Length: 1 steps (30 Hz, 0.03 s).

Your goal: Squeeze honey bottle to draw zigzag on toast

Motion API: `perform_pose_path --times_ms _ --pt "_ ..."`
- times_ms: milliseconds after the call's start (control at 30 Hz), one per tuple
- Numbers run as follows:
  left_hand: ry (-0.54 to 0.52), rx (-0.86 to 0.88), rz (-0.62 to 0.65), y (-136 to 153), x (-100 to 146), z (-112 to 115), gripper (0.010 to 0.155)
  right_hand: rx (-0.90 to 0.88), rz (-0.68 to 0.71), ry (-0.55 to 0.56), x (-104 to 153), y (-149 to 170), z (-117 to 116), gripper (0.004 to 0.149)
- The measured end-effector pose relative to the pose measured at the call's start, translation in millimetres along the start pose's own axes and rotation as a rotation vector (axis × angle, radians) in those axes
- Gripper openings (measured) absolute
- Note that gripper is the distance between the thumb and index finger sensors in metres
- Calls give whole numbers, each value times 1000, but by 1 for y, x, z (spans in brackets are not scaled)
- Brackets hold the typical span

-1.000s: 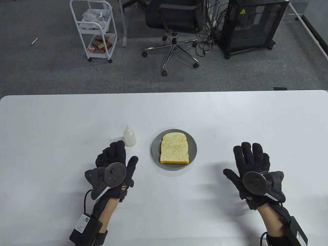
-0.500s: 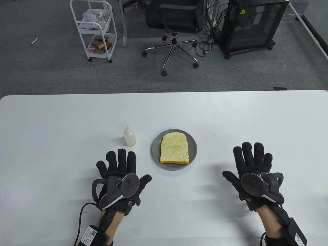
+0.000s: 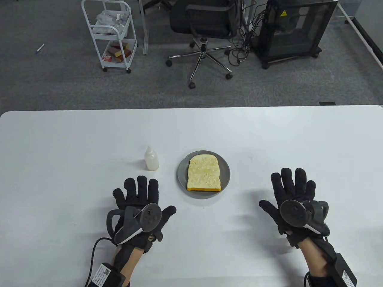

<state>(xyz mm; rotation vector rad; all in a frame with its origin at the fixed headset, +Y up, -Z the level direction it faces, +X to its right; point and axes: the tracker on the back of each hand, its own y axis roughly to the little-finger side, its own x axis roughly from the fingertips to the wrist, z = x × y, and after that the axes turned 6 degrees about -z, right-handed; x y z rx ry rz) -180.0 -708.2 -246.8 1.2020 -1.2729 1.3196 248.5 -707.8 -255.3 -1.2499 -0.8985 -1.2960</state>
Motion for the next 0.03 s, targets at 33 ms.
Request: perform_pose_path --times_ms 33 --pt "2 -3 -2 0 0 0 92 3 2 -2 0 -1 0 91"
